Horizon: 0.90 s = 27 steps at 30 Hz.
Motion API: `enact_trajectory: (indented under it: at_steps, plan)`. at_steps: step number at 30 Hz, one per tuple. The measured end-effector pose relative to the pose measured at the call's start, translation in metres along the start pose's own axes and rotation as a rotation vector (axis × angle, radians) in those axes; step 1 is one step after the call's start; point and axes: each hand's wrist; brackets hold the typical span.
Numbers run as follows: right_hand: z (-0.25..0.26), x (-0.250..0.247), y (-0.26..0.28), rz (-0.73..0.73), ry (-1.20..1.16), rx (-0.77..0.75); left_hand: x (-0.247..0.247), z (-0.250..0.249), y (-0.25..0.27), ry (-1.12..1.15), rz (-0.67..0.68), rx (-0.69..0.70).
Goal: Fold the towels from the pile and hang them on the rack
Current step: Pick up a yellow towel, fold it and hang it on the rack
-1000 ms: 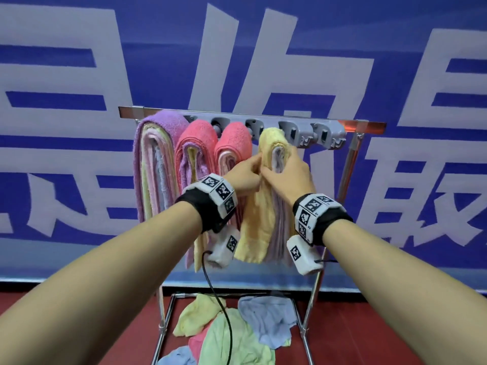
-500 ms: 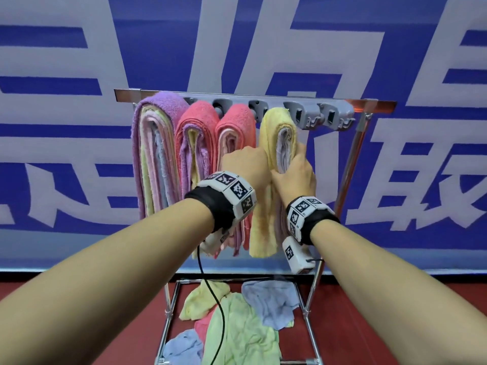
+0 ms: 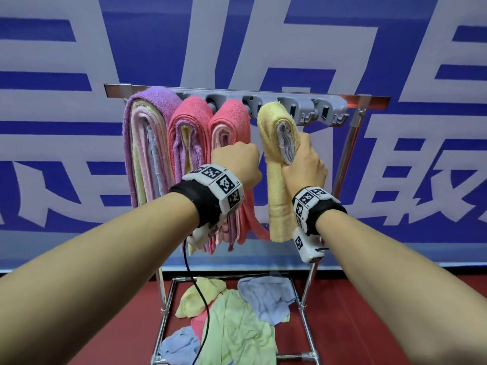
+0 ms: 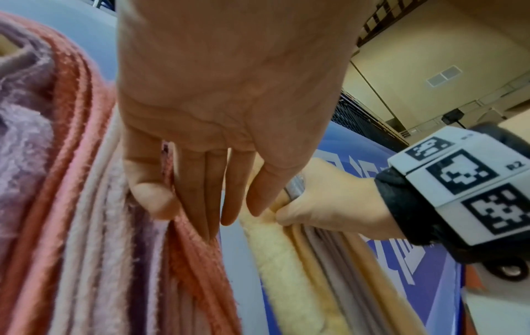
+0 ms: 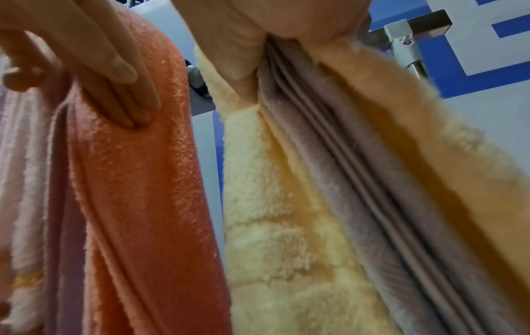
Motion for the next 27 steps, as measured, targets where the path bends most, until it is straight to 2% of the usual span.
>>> enact_trajectory:
  at_steps: [2,6,9,10,12,15,17,19,23,27]
  plan:
    - [0.002,-0.002,0.003,0.083,-0.04,0.004,0.002,-0.004,-0.001,0.105,0.032,0.007]
    - [0.01,0.001,0.016,0.192,-0.29,0.089,0.011,-0.014,0.0,0.596,0.077,-0.044]
    - [0.011,0.003,0.021,0.257,-0.4,0.125,0.022,-0.017,0.001,0.862,0.142,-0.106]
    - [0.01,0.003,0.021,0.304,-0.421,0.117,0.026,-0.017,0.003,0.898,0.112,-0.133]
    - [0.003,0.003,0.02,0.387,-0.475,0.091,0.035,-0.017,0.005,0.872,-0.072,-0.176]
    - [-0.01,-0.004,0.019,0.391,-0.573,0.045,0.035,-0.017,0.008,0.837,-0.336,-0.06]
    - [-0.012,-0.012,0.016,0.341,-0.613,0.02,0.025,-0.018,0.005,0.905,-0.373,-0.012]
    - [-0.011,-0.016,0.008,0.335,-0.56,0.018,0.019,-0.022,-0.003,1.015,-0.305,-0.022]
    - [-0.012,-0.022,-0.004,0.413,-0.418,0.033,0.028,-0.029,-0.016,1.297,-0.111,0.039]
    - [-0.026,-0.024,-0.003,0.475,-0.282,0.02,0.05,-0.033,-0.027,1.435,0.0,-0.055]
Point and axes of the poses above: each hand's wrist, its own y-axis away from the middle knuckle, its own x-axis out of the palm, z = x × y, and after that the axes turned 6 degrees about -y, right-handed
